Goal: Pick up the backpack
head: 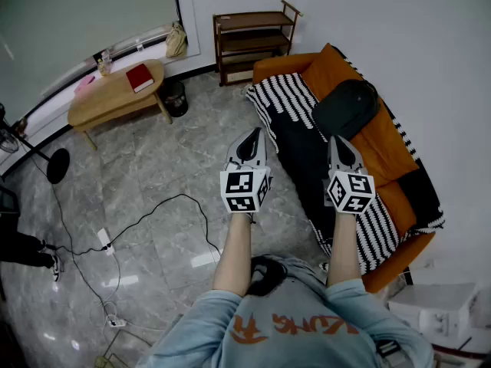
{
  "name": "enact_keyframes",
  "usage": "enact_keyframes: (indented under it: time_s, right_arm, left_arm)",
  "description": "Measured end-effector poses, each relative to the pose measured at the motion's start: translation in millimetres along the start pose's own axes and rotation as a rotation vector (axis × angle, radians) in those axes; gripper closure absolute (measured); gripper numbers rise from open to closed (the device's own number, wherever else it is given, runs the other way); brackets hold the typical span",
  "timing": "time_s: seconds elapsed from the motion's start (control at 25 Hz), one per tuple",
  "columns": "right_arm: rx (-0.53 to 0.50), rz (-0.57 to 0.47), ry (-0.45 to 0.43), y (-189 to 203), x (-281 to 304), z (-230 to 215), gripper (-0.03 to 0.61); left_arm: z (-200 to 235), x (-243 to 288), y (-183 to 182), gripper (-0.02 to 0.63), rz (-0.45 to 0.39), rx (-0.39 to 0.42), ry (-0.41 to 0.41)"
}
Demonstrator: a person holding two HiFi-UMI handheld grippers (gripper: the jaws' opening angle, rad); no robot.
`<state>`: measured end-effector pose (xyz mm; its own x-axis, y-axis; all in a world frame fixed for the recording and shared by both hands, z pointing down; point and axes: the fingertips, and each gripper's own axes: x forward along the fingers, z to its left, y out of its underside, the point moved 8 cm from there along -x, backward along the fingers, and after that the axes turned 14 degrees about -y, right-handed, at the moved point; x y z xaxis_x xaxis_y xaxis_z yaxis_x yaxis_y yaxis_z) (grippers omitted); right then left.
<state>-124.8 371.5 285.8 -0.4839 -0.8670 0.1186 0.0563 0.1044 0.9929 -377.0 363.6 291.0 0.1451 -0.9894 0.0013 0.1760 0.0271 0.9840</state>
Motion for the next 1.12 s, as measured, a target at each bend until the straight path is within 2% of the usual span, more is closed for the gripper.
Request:
enact_keyframes:
  time_s: [0.44,0.64,1.12]
  right_arm:
    - [-0.003,-0.010,-0.021,-0.2,4.8,-2.7,0.580]
    - [0.044,-0.056,-0.011,-1.6,4.6,-6.8,0.580]
    - [0.051,-0.024,0.013,3.1,9.0,-3.9,0.580]
  left_arm:
    - [-0.3,4.2,3.3,0.594,0.003,0.005,0.000]
    - [0.5,6.7,4.4,0.594,0.010,0.006,0.005]
    - [14.1,9.6,9.7,0.594,0.026,-0.020,-0.006]
